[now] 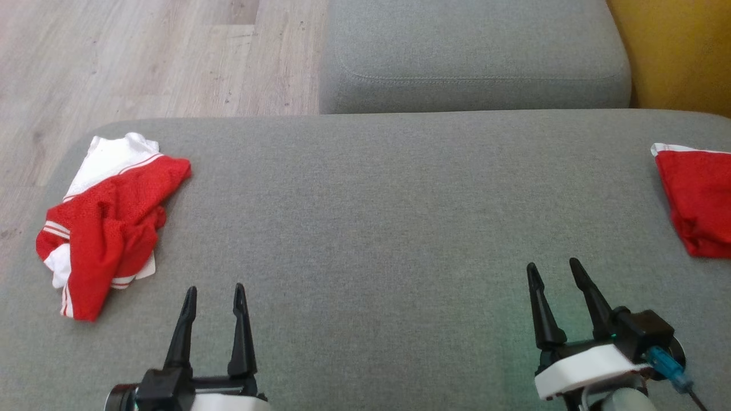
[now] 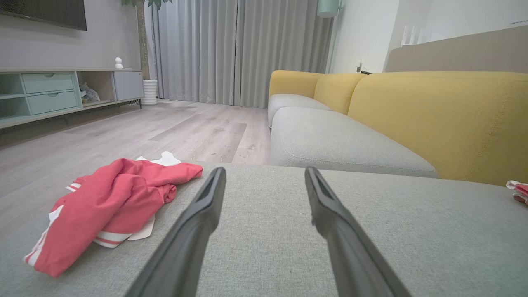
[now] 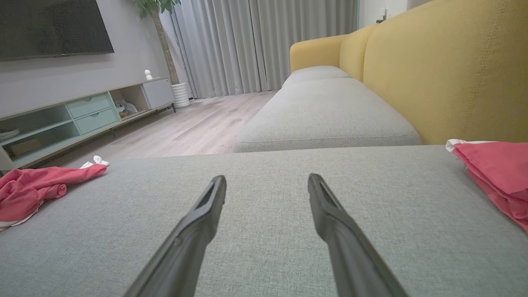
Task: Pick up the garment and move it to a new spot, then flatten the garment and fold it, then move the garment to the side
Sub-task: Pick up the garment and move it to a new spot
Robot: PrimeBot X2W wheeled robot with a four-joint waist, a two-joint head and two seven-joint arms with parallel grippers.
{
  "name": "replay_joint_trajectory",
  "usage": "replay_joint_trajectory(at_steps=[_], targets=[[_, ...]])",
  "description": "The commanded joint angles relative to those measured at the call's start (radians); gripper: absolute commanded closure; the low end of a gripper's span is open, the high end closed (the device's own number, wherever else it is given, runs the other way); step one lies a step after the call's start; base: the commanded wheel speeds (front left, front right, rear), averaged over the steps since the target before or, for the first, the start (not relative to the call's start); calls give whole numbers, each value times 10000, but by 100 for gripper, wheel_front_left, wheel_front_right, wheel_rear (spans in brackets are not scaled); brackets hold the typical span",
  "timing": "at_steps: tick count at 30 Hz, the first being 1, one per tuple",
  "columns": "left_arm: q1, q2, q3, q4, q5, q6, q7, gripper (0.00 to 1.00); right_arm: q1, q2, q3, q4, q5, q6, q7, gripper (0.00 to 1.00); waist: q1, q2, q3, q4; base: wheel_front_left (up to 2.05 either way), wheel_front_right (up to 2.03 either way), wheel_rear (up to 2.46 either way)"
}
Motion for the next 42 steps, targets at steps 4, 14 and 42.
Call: replay_joint_trajectory(at_steps=[4,14,42], targets=[[-374,16,383,-261,81,-83,-23,0,-316,-2,176,-345,74,37,-108,0,0,-1,15,20,0,0,0],[-517,16,253,-161,288,-75,-23,0,-262,-1,-5,-363,128,37,-108,0,0,-1,184,902,0,0,0],[-2808,26,1067,-458,217,-154,-23,0,-1464,-1045,-31,-492,-875,37,-109,0,0,-1,3082,4407,0,0,0]])
